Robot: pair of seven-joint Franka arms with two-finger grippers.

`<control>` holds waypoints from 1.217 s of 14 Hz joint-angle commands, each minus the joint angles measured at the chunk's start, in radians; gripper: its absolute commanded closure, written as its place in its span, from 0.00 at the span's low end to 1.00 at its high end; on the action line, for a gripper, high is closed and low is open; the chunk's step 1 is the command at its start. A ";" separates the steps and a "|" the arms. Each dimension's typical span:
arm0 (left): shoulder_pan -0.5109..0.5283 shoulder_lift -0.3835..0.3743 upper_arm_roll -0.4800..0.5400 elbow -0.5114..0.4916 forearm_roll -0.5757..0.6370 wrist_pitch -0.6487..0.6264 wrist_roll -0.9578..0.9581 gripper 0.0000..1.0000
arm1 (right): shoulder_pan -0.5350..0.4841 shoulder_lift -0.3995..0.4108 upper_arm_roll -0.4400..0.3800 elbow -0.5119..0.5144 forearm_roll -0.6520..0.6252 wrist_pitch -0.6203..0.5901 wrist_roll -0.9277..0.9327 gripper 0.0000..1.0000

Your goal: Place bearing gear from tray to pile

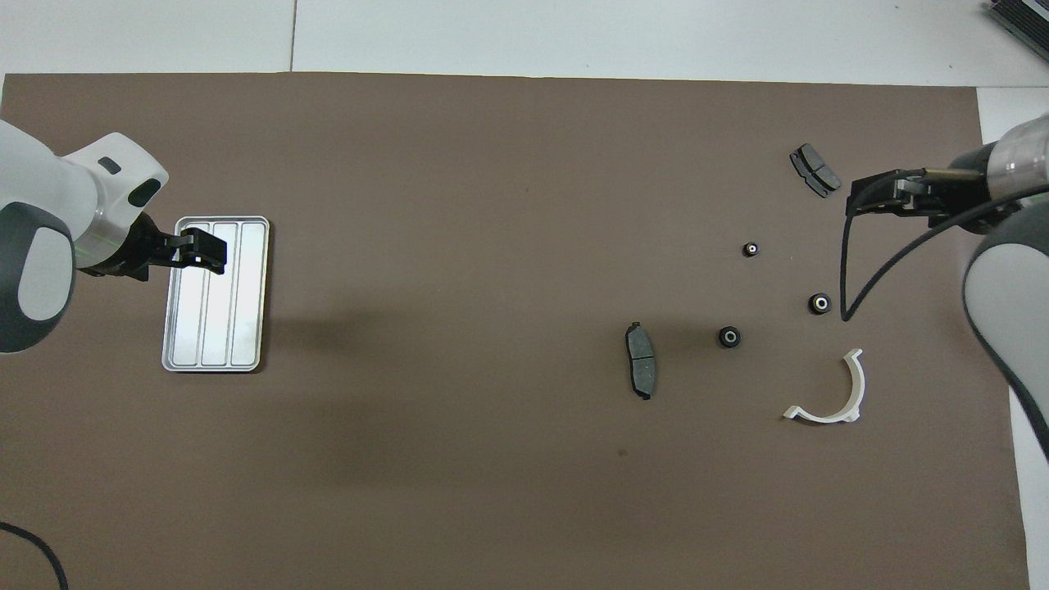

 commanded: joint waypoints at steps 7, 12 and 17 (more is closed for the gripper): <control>0.018 -0.193 -0.014 0.022 -0.004 -0.101 0.011 0.00 | -0.026 -0.067 0.023 -0.010 -0.044 -0.156 0.014 0.00; 0.008 -0.187 -0.019 0.231 -0.021 -0.241 0.006 0.00 | -0.002 -0.060 0.038 0.010 -0.073 -0.176 0.017 0.00; 0.010 -0.175 -0.016 0.249 -0.038 -0.244 0.005 0.00 | -0.002 -0.070 0.042 -0.003 -0.067 -0.196 0.016 0.00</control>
